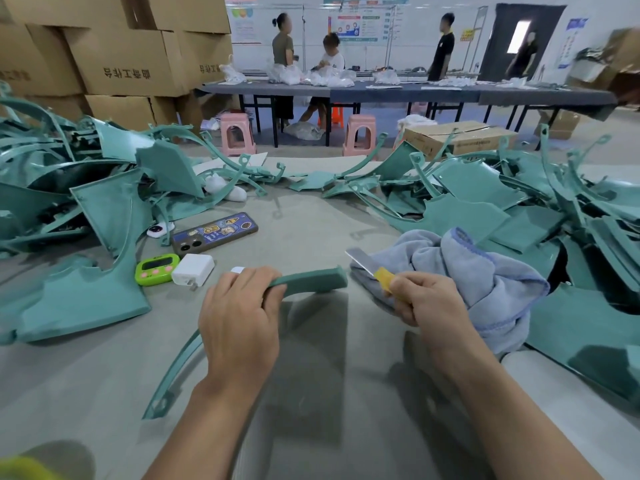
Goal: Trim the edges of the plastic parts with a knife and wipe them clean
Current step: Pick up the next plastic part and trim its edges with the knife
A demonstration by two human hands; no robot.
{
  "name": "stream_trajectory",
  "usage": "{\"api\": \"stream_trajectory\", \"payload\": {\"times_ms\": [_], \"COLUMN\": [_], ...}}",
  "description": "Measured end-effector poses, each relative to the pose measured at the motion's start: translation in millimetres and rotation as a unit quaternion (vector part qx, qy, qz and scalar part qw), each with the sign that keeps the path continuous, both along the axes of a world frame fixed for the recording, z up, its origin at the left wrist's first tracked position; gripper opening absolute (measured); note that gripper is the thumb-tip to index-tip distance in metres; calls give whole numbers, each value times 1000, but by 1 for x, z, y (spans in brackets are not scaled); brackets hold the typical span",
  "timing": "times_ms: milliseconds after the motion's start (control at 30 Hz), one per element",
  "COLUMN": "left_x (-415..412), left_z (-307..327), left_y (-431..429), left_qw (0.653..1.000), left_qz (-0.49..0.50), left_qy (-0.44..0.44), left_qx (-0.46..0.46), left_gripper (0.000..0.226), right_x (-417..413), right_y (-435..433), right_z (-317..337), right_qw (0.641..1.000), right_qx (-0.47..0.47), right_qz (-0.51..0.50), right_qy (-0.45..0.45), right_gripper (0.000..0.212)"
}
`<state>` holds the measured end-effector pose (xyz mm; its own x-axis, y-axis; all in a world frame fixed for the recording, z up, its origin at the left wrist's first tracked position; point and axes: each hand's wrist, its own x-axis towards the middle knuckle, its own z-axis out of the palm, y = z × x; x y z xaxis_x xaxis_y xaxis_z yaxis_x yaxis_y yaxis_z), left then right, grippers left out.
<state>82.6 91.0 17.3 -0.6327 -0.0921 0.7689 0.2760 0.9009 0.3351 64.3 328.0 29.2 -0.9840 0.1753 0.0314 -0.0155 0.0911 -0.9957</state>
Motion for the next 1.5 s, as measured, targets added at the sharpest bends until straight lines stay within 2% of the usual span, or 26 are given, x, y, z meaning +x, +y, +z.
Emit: {"api": "stream_trajectory", "payload": {"times_ms": [33,100,200,267,300,367,400,433,467,533,567,633,667,700,767,833,867,933,967,1033,1067,1100,1167,1267,1367,1500], "left_x": [0,0,0,1,0,-1,-1,-1,-1,0,1,2,2,2,1,1,1,0,0,0,0,0,0,1,1,2], "left_z": [-1,-1,-2,-1,0,1,1,2,2,3,3,5,5,4,1,-1,-2,-3,-4,-4,-4,-3,-2,0,1,5], "left_y": [0,-1,-2,-1,-1,1,1,2,1,-1,-1,-2,-2,-2,-1,0,1,1,1,0,0,0,0,0,-2,-3], "left_qw": [1000,1000,1000,999,999,999,999,998,998,997,996,993,992,993,995,995,995,995,996,996,995,995,995,992,990,986], "left_qz": [-5,-15,-26,-33,-33,-29,-28,-28,-28,-35,-42,-55,-58,-57,-60,-76,-84,-85,-81,-74,-72,-70,-74,-78,-85,-49], "left_qy": [1,2,2,5,7,7,8,9,11,16,16,16,17,19,26,35,37,35,32,29,25,20,6,-20,-40,-91], "left_qx": [1,3,16,31,34,39,45,52,57,64,74,105,109,101,70,50,44,32,30,47,57,63,73,97,110,135], "left_gripper": [8,9,11,10,9,8,8,8,8,8,8,7,8,9,10,12,13,14,14,11,10,9,8,13,18,34], "right_x": [2,3,-7,-6,-6,-3,0,0,0,-5,-8,-9,-8,-9,-7,-2,0,0,-1,0,1,2,6,10,13,9], "right_y": [-2,-7,-2,2,2,-1,-5,-8,-10,-7,-1,8,9,10,6,0,-2,-3,-1,2,1,0,-5,-18,-26,-28], "right_z": [1,1,-6,-5,-6,-7,-5,-5,-3,-5,-6,-7,-8,-8,-4,1,3,0,-2,-5,-6,-5,1,5,4,8], "right_qw": [998,996,986,947,946,993,1000,998,996,996,987,950,944,958,998,992,986,992,994,956,941,950,992,995,988,985], "right_qx": [-49,-31,151,310,316,111,6,-55,-53,44,137,300,318,271,50,-112,-131,-47,56,287,332,305,118,-69,-122,-163], "right_qz": [37,85,3,-64,-72,-30,8,44,67,46,10,-55,-77,-86,-46,57,102,108,68,-27,-55,-62,-23,75,89,38], "right_qy": [11,-10,-70,-49,-25,6,8,0,-22,-68,-77,-65,-43,-19,18,28,14,-38,-58,-57,-28,1,40,24,-34,-44], "right_gripper": [30,28,30,30,31,37,39,39,38,36,34,30,31,32,34,36,35,35,34,31,31,30,23,24,29,42]}}
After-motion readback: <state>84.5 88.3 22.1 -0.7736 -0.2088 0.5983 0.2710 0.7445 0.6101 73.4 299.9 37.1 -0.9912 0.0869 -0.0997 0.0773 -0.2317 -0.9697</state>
